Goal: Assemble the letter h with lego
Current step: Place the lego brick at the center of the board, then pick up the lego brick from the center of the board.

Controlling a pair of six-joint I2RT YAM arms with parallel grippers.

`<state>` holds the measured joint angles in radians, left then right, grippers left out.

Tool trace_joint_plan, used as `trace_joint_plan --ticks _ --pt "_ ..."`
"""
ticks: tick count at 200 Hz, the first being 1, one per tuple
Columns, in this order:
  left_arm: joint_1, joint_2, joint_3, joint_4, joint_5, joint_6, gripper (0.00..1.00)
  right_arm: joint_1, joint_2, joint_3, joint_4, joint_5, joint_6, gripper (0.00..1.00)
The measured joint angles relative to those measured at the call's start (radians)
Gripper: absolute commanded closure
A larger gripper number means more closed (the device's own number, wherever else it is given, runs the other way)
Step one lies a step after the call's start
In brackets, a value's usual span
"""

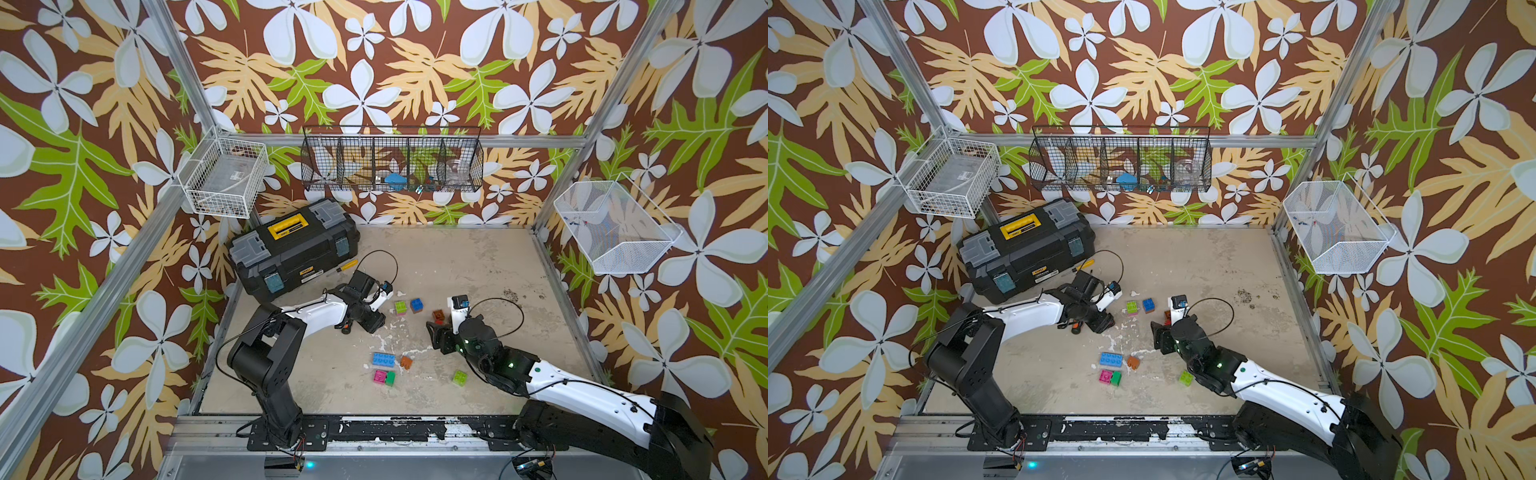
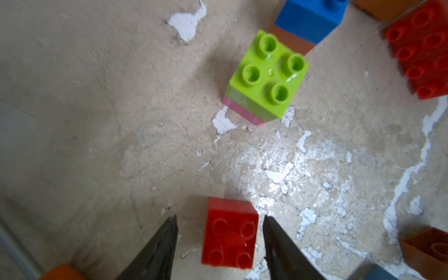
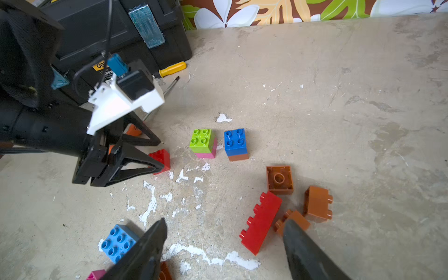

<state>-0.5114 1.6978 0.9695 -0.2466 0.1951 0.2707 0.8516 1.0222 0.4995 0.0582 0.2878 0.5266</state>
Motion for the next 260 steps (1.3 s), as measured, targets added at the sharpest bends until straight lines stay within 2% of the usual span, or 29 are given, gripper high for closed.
trace_joint_plan --ticks 23,54,83,99,125,156,177,213,260 --pt "0.0 -0.068 -0.001 0.003 0.0 0.0 0.31 -0.001 0.032 0.044 -0.055 0.0 0.015 0.22" --pt "0.009 -0.176 -0.014 -0.005 0.002 -0.001 0.13 -0.006 0.091 0.127 -0.136 -0.012 0.019 0.23" --pt "0.067 -0.295 -0.066 -0.02 0.019 -0.001 0.12 -0.022 0.163 0.218 -0.192 -0.037 0.018 0.3" --pt "0.126 -0.355 -0.1 -0.021 0.036 0.0 0.11 -0.065 0.215 0.262 -0.225 -0.053 0.02 0.39" --pt "0.275 -0.441 -0.2 -0.002 0.061 0.027 0.09 -0.174 0.305 0.323 -0.298 -0.095 0.076 0.43" --pt "0.465 -0.486 -0.326 0.049 0.078 0.066 0.08 -0.195 0.358 0.328 -0.4 -0.172 0.169 0.42" --pt "0.553 -0.504 -0.389 0.121 0.102 0.07 0.07 -0.198 0.323 0.261 -0.473 -0.193 0.296 0.43" --pt "0.571 -0.566 -0.506 0.267 0.099 0.061 0.07 -0.193 0.182 0.077 -0.578 -0.306 0.517 0.42" --pt "0.572 -0.602 -0.538 0.39 0.077 0.032 0.05 -0.183 0.073 0.041 -0.65 -0.261 0.599 0.41"
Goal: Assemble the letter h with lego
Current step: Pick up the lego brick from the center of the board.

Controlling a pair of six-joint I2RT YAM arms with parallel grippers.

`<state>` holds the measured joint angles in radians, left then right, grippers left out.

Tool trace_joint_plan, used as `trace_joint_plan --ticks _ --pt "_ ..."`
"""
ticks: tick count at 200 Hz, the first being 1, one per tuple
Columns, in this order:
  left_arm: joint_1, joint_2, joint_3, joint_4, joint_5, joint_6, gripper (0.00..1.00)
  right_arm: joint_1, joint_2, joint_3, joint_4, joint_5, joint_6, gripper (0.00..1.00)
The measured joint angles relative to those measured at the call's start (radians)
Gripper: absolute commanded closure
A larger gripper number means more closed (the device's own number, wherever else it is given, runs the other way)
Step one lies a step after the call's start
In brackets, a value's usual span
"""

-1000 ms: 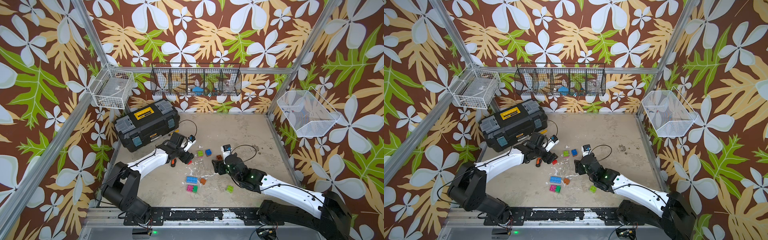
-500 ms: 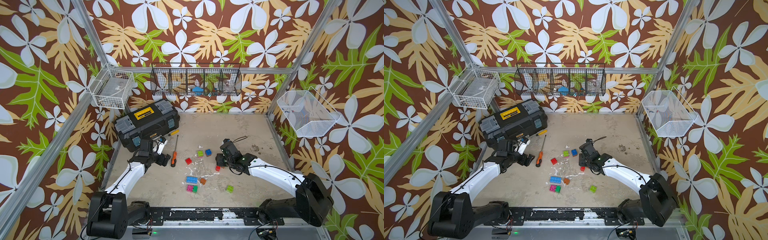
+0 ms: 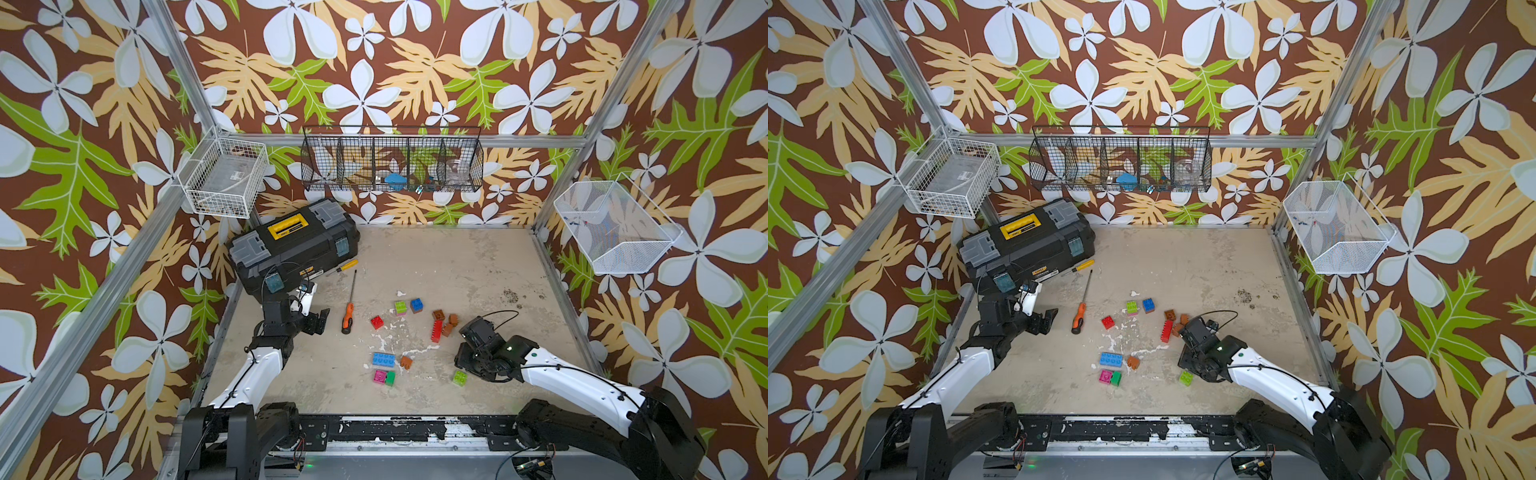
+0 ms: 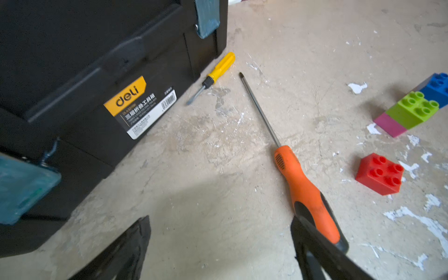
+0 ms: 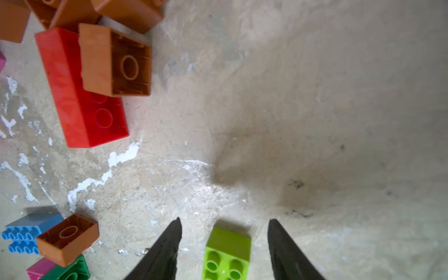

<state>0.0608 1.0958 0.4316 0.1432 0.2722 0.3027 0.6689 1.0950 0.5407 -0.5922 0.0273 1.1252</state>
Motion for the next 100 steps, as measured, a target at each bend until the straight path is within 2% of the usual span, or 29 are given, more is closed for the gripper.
trace_joint_plan --ticks 52,100 --pt "0.0 -0.023 -0.015 0.031 -0.013 -0.01 0.05 -0.03 0.043 0.121 0.049 0.143 -0.066 0.42" --pt "0.0 -0.039 -0.022 0.04 -0.013 -0.009 0.05 -0.068 0.258 0.257 0.173 0.182 -0.076 0.51"
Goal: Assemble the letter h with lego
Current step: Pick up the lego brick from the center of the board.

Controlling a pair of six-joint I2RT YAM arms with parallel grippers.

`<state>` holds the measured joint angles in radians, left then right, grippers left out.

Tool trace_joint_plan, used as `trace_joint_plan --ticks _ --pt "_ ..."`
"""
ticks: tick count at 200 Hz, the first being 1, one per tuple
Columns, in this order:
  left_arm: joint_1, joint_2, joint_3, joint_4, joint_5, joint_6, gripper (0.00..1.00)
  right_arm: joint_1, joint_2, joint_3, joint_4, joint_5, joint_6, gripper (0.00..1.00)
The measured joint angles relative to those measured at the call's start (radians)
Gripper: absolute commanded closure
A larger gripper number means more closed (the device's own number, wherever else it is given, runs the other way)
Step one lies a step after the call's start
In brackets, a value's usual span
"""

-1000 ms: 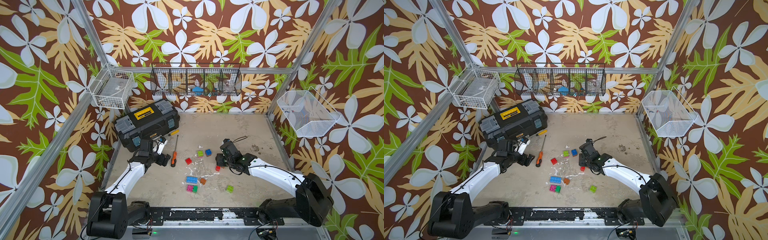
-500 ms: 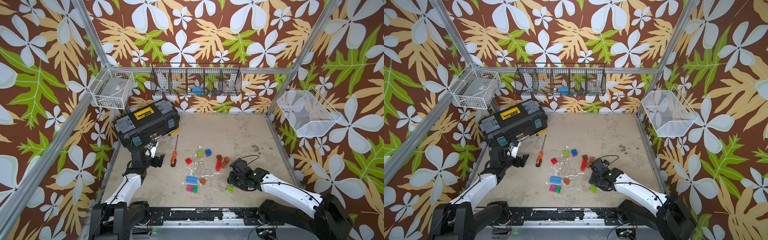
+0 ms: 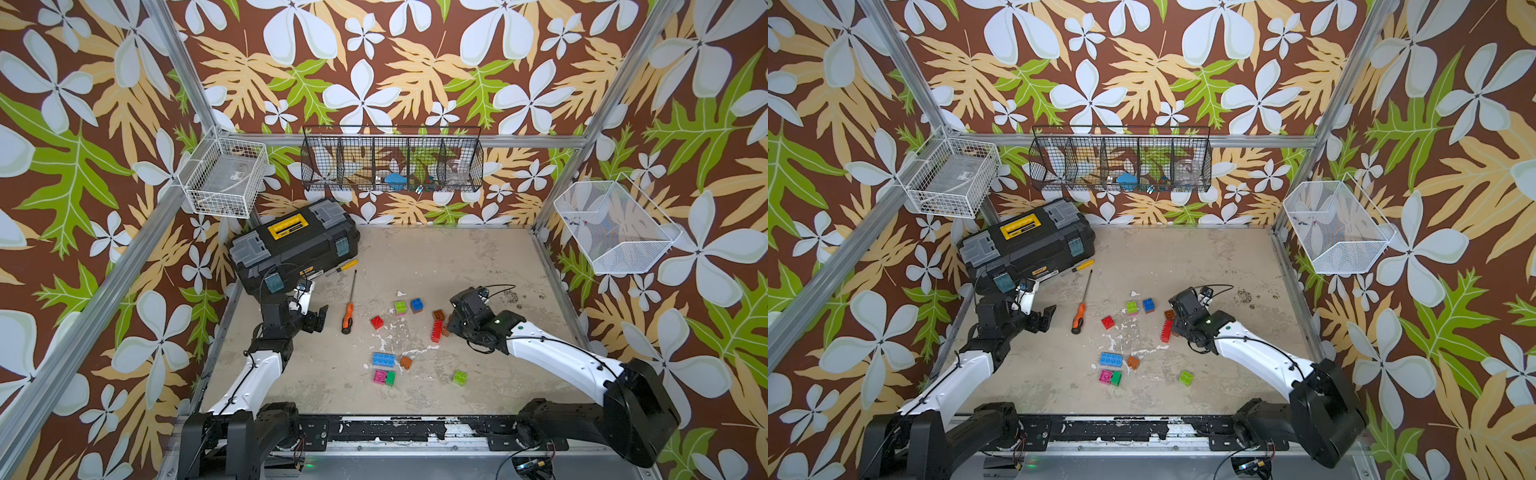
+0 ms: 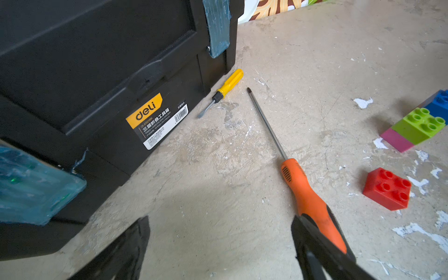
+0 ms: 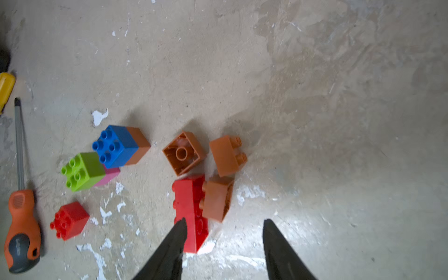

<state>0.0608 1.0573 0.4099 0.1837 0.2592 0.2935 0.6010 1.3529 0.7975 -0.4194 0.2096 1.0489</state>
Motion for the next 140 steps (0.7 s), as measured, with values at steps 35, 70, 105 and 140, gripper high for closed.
trace_joint_plan --ticks 35,70,105,140 --pt "0.0 -0.007 -0.005 0.0 0.003 0.0 0.05 -0.002 0.129 0.033 0.049 -0.042 0.002 0.57" --pt "0.0 -0.011 -0.005 0.0 0.005 0.0 0.05 -0.003 0.171 0.017 0.087 -0.055 0.012 0.61" --pt "0.0 -0.011 -0.005 0.0 0.009 0.001 0.05 -0.003 0.163 -0.022 0.161 -0.045 0.017 0.65" --pt "0.0 -0.013 -0.005 0.0 0.012 0.001 0.05 -0.005 0.158 -0.056 0.237 -0.033 0.02 0.67"
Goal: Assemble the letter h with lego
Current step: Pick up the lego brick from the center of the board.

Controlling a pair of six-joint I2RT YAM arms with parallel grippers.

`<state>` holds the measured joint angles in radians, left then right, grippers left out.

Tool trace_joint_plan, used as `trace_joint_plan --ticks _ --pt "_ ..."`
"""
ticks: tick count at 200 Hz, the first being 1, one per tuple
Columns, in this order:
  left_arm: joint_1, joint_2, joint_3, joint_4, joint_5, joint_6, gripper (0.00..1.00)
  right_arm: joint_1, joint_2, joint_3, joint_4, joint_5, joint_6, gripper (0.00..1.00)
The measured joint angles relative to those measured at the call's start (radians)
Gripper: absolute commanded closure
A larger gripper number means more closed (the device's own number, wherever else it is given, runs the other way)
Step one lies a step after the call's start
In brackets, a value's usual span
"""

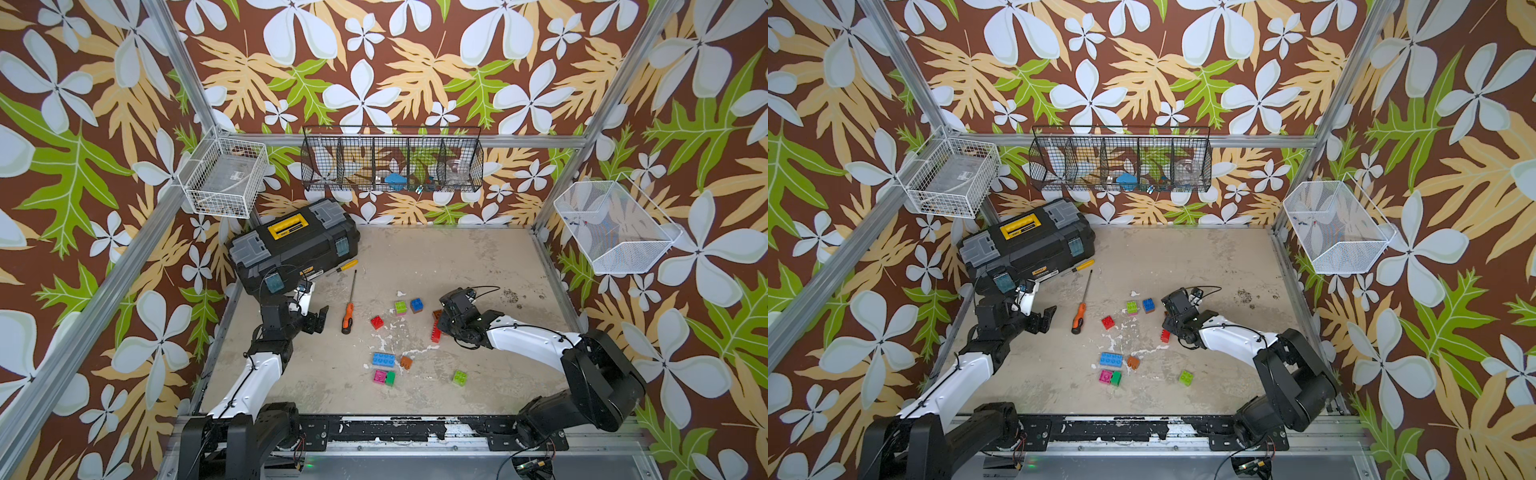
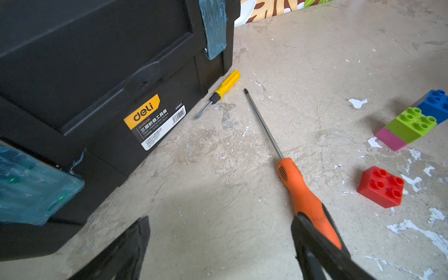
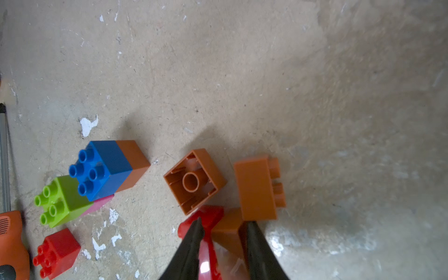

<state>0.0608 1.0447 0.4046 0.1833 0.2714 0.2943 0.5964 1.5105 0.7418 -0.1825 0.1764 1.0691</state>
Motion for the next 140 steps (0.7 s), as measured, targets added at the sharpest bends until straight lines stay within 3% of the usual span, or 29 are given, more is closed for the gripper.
trace_joint_plan --ticks 112,140 --pt "0.0 0.0 0.0 0.0 0.022 0.003 0.05 -0.007 -0.092 0.006 -0.119 0.01 -0.087 0.64" --pt "0.0 0.003 0.0 -0.001 0.025 0.003 0.05 -0.006 -0.09 -0.002 -0.117 -0.006 -0.161 0.57"
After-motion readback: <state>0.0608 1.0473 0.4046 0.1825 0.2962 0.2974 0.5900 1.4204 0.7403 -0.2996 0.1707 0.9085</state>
